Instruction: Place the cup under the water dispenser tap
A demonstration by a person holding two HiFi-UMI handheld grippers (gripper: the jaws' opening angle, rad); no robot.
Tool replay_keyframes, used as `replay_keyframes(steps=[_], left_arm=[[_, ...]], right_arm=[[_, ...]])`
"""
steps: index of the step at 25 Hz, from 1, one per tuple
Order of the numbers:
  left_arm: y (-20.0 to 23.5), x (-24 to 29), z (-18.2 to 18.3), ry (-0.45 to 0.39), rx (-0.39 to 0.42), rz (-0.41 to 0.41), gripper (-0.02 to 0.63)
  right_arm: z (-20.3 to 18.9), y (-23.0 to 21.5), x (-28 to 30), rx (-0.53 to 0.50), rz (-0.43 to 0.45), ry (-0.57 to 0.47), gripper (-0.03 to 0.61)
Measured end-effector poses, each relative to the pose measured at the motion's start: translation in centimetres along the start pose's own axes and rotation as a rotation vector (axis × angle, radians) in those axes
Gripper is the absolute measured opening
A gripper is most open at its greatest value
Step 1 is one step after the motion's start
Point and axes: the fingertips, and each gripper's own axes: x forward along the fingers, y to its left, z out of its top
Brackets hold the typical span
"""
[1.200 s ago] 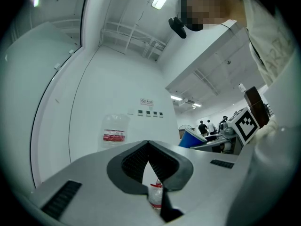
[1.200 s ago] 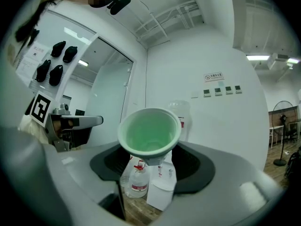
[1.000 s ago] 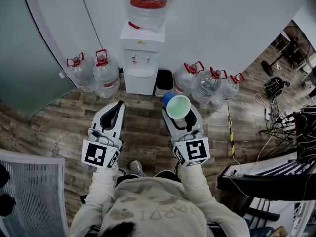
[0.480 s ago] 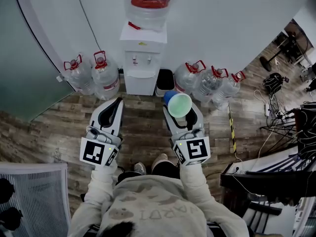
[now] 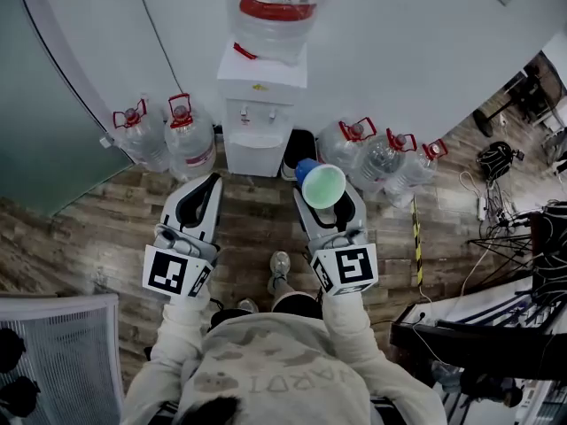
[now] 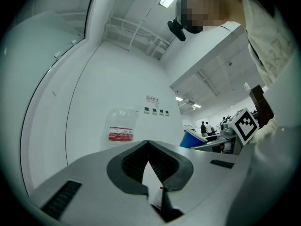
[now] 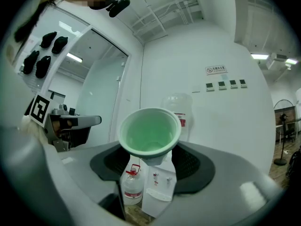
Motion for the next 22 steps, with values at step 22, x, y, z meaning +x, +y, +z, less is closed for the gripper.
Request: replay_keyframes(steps=[22], left_arm=[[3.5,14.7,-1.7,-0.009,0.039,0.142,0.005]], right_arm=[[-0.4,-11.1,13.1,-0.014,0.177,-0.015,0.285]])
